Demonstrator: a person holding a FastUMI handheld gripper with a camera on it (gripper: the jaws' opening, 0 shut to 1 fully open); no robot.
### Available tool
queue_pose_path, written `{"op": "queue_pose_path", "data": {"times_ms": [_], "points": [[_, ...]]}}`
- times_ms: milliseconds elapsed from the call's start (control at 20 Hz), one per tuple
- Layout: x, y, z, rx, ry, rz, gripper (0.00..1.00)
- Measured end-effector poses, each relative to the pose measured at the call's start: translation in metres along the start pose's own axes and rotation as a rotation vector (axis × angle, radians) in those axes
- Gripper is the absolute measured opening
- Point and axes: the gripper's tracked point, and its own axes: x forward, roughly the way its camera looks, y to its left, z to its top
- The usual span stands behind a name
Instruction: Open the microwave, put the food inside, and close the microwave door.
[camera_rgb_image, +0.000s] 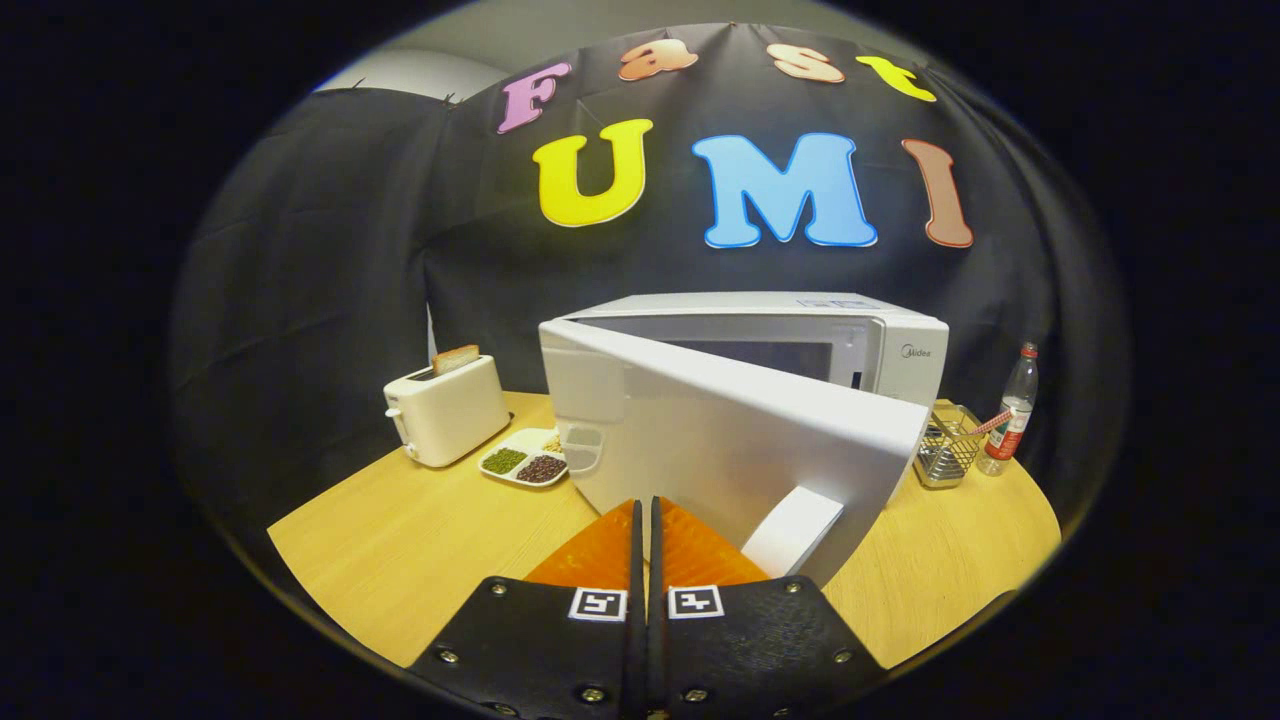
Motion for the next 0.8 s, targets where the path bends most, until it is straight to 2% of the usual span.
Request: {"op": "queue_pose_path", "data": {"times_ms": [350, 800], "points": [[0.036, -0.052, 0.015, 0.037, -0.009, -0.092, 0.01], [0.082, -0.093, 0.032, 0.053, -0.012, -0.141, 0.01]]}}
